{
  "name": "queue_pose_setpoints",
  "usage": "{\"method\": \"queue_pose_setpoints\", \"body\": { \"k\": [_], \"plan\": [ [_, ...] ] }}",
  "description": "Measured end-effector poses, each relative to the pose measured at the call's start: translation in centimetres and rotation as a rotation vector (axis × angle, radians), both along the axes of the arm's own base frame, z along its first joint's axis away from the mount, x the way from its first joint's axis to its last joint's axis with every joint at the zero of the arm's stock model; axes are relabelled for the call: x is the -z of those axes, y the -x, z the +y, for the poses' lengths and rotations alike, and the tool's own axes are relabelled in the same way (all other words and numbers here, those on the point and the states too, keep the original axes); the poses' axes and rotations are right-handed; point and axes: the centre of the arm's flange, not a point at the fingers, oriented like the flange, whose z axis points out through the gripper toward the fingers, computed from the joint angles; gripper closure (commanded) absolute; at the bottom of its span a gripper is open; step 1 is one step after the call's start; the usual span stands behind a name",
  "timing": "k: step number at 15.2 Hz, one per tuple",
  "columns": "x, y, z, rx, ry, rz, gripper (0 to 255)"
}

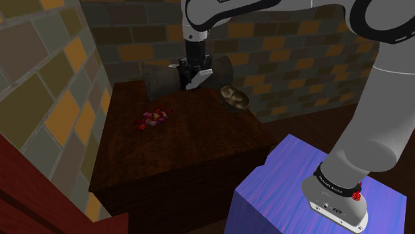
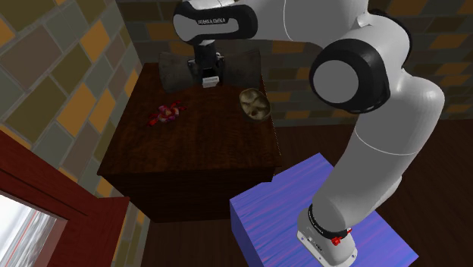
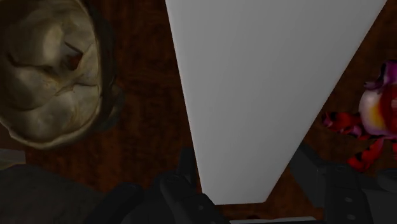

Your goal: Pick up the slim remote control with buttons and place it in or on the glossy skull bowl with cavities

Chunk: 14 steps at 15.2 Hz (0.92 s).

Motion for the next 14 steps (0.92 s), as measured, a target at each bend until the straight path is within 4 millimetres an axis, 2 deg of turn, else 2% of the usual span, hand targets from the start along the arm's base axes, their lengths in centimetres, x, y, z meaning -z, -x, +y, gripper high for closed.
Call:
{"method": "queue_pose_setpoints", "body": {
  "k": [5,12,14],
  "plan": [
    [-0.7,2.5,-4.5,0.001,0.001,0.0,255],
    [-0.6,6.5,-13.1,0.001,0.001,0.0,255],
    [-1.0,7.4,-15.1,0.001,0.0,0.0,255]
  ]
}}
